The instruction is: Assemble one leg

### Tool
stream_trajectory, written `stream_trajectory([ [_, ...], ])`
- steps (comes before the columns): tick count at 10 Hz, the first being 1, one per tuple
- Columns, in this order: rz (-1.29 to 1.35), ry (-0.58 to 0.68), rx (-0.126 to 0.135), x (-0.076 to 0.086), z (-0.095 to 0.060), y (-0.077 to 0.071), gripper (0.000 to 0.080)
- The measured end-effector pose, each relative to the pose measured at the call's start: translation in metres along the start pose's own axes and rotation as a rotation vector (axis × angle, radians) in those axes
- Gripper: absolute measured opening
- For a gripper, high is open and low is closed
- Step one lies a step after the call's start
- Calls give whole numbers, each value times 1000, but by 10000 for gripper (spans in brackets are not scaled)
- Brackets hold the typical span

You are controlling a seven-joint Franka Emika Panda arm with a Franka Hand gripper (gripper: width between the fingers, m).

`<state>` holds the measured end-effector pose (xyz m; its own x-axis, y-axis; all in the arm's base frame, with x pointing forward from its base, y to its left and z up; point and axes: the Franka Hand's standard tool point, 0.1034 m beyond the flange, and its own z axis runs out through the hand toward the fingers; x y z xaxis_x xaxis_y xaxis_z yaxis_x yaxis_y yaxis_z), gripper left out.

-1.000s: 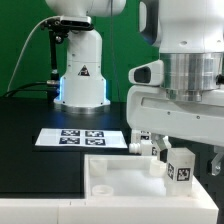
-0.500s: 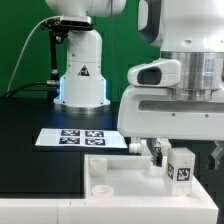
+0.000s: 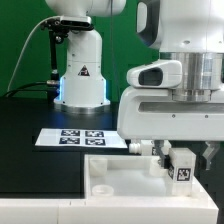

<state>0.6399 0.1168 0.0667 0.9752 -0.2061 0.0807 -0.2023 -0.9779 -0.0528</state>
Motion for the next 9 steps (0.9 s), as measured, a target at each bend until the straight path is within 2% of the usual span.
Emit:
stream_trajectory([
  [3, 219, 10, 2, 1, 0, 0, 285],
  [6, 599, 11, 2, 1, 0, 1, 285],
  [7, 750, 6, 14, 1, 1, 2, 285],
  [9, 1076, -25, 61, 2, 1, 4, 285],
])
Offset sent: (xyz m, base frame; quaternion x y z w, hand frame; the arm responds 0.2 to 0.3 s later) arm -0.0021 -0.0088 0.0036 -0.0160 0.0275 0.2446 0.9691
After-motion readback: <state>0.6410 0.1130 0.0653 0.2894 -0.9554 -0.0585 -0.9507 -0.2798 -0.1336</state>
